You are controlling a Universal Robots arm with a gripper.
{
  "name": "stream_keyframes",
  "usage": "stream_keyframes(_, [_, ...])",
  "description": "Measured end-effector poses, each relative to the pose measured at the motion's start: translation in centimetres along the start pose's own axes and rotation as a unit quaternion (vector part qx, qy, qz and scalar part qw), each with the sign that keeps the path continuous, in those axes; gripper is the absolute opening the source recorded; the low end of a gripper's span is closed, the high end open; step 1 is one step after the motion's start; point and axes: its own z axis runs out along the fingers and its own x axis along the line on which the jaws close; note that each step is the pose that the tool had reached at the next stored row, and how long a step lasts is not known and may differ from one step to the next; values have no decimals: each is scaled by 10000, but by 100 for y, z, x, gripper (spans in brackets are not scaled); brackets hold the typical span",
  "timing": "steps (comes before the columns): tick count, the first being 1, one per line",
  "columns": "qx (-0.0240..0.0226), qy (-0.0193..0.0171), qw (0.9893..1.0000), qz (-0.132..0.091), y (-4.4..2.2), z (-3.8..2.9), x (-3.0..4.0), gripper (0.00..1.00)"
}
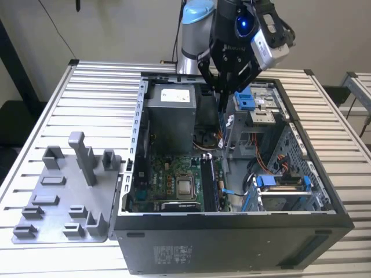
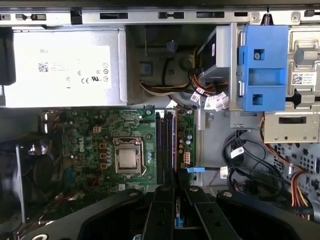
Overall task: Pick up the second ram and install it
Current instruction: 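Insert the second ram into the second slot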
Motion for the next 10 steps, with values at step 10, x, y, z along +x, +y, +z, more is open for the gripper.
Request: stream_keyframes(10, [0,0,10000,16,-3,62,-1,14])
